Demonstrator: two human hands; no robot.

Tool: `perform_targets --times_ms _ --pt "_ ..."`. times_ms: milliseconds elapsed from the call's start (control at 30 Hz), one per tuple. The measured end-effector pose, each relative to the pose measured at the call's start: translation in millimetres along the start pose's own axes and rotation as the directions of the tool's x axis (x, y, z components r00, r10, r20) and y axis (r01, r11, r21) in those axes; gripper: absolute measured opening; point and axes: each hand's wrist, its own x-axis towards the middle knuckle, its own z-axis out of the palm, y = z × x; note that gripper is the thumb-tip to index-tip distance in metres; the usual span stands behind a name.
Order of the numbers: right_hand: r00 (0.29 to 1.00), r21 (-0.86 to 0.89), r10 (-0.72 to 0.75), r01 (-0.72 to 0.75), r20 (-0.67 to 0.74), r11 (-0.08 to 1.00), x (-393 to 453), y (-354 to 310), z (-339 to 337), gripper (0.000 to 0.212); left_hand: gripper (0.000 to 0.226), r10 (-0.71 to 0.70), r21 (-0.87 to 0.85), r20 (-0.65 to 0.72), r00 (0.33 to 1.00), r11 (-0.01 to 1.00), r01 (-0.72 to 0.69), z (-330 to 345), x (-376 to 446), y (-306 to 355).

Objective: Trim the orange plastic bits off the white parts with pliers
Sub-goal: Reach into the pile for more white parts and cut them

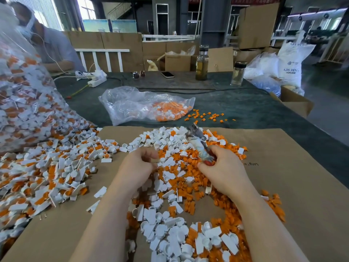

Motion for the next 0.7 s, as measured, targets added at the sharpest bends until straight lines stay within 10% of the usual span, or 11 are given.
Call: perform_targets --times_ms 700 --pt "0.997 0.252 0.072 -0.064 -0.026 0.966 -3.5 -6.8 -3.5 0.008 0.014 0.249 0.329 0.293 0.923 0.880 -0.342 5.3 -6.6 6.5"
